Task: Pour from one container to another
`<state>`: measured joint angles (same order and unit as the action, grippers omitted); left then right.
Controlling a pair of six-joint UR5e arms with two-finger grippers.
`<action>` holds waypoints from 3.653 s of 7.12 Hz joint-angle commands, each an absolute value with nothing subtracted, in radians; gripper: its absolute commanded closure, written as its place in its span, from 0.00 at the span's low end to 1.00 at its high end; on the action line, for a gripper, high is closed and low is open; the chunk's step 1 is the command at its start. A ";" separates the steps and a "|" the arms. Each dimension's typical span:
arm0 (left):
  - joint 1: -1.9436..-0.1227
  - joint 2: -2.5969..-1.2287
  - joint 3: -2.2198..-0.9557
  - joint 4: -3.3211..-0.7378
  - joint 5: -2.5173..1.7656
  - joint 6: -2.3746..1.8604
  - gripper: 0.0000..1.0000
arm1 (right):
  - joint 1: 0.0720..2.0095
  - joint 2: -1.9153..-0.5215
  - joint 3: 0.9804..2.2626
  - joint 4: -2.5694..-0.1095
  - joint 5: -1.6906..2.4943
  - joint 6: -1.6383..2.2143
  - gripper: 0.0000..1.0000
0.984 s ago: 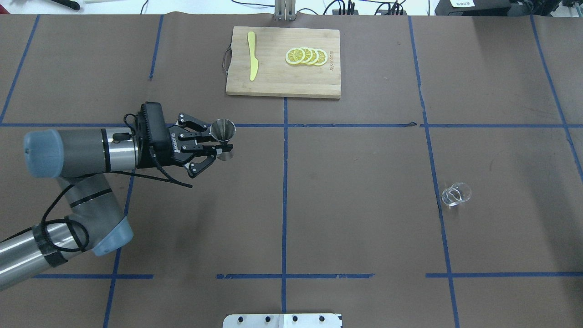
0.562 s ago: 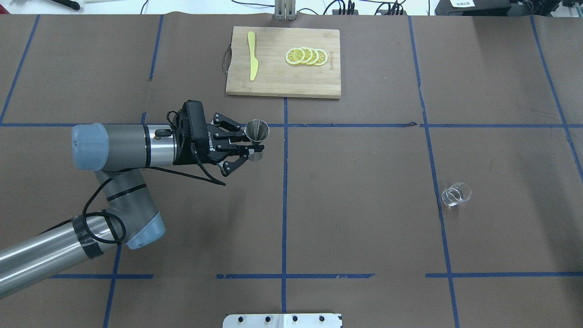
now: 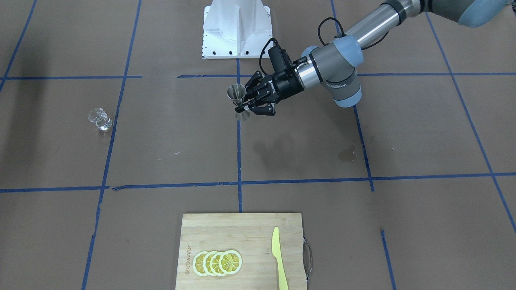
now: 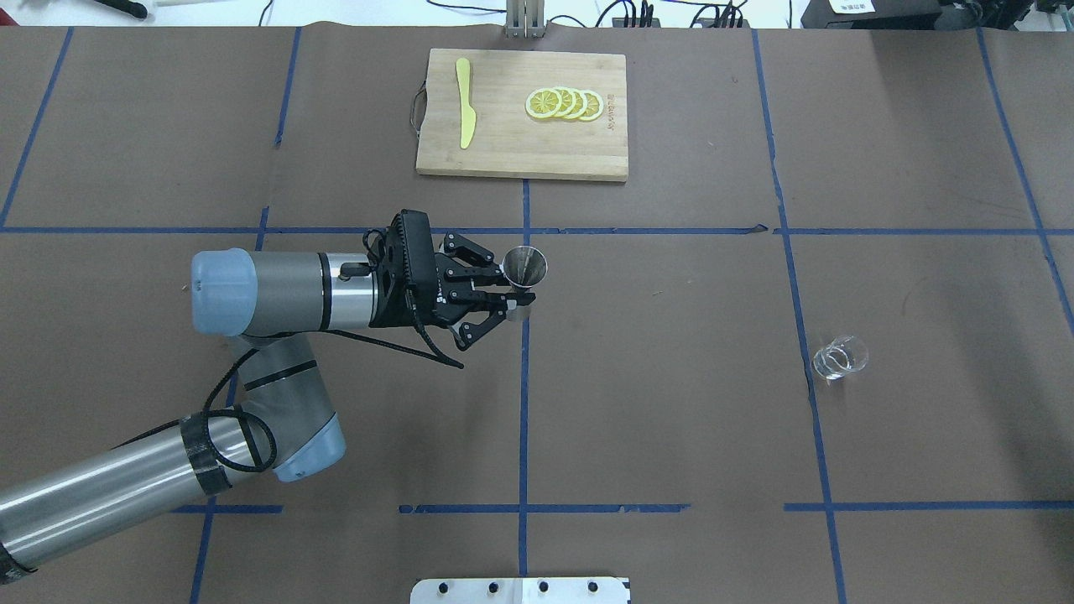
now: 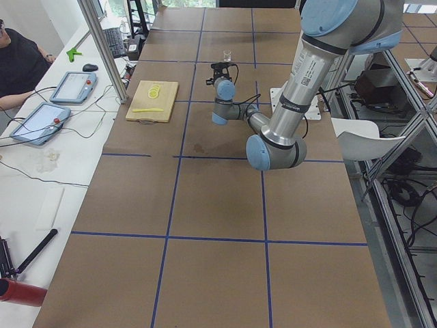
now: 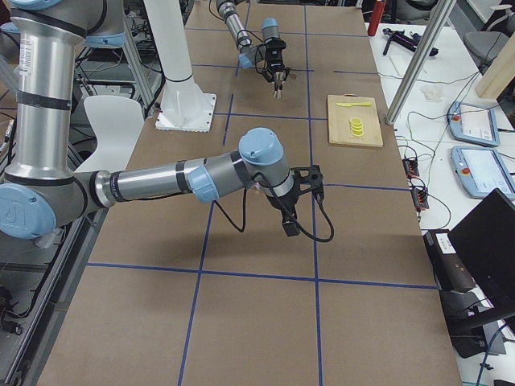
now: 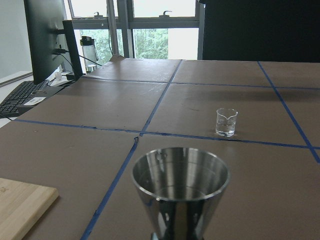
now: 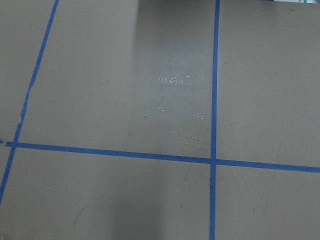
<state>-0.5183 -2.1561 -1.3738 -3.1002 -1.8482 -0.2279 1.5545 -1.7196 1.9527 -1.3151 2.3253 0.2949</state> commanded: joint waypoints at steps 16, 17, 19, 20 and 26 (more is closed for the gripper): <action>-0.505 -2.148 -1.374 -3.102 -1.807 -0.229 1.00 | 0.115 -1.822 1.981 -1.023 0.536 1.603 0.02; -0.505 -2.148 -1.377 -3.102 -1.807 -0.229 1.00 | 0.080 -1.819 1.927 -1.023 0.473 1.653 0.02; -0.503 -2.145 -1.381 -3.103 -1.807 -0.229 1.00 | 0.052 -1.790 1.863 -1.025 0.407 1.687 0.02; -0.503 -2.143 -1.381 -3.105 -1.807 -0.229 1.00 | 0.052 -1.761 1.829 -1.025 0.390 1.689 0.02; -0.503 -2.141 -1.381 -3.108 -1.807 -0.229 1.00 | 0.038 -1.753 1.743 -1.025 0.376 1.690 0.02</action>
